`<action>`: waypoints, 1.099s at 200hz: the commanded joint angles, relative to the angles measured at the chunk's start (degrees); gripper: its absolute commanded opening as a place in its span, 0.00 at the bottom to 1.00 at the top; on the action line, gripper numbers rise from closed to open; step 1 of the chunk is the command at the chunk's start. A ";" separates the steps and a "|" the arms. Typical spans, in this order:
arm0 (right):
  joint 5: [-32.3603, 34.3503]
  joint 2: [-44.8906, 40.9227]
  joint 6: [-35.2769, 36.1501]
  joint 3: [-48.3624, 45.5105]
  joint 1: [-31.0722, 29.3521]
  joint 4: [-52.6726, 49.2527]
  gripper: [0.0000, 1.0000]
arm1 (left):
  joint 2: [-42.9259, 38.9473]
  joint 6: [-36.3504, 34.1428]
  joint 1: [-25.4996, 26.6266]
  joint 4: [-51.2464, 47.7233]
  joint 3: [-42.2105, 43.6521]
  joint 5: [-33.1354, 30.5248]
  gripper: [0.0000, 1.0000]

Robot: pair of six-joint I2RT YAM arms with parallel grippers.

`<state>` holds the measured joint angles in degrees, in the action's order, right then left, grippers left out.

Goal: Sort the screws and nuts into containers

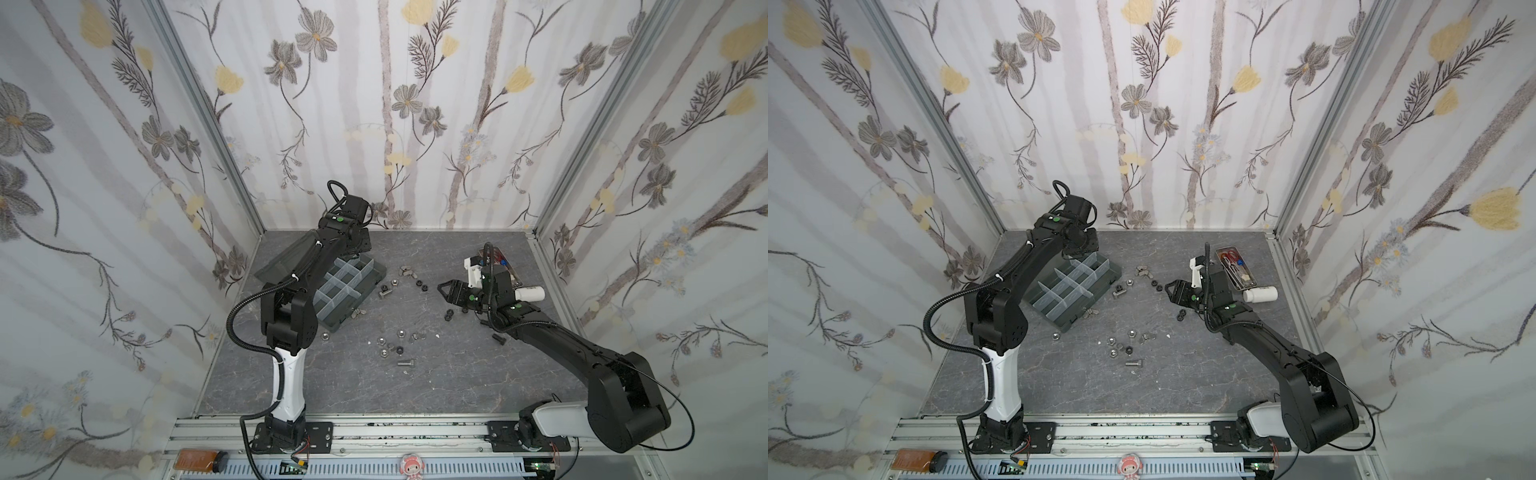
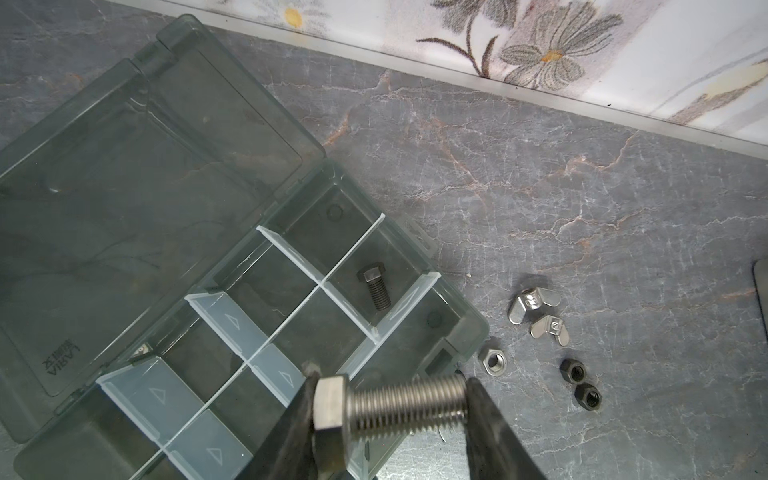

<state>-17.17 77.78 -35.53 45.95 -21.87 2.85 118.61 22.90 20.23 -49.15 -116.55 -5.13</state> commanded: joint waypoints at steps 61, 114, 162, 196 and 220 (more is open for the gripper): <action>16.40 1.35 8.74 14.60 1.51 -21.73 0.63 | -2.70 12.75 -2.25 6.19 1.78 -2.11 0.38; 13.74 3.46 7.76 18.53 2.71 -24.54 0.66 | -4.56 15.78 -5.07 7.22 5.55 2.56 0.37; 13.56 -0.49 5.62 11.01 5.02 -17.54 0.65 | -11.76 11.55 1.90 8.07 15.55 -1.49 0.38; 11.47 -1.39 3.00 6.66 5.35 -15.36 0.64 | -22.49 12.54 7.88 18.83 37.18 -0.35 0.39; 8.98 0.92 2.75 9.00 5.45 -20.02 0.64 | -25.39 12.61 12.59 19.89 44.83 0.01 0.39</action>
<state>-4.69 77.01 -31.27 53.19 -16.53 -16.03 95.48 34.98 29.26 -35.22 -77.06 -4.49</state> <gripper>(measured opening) 0.639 0.469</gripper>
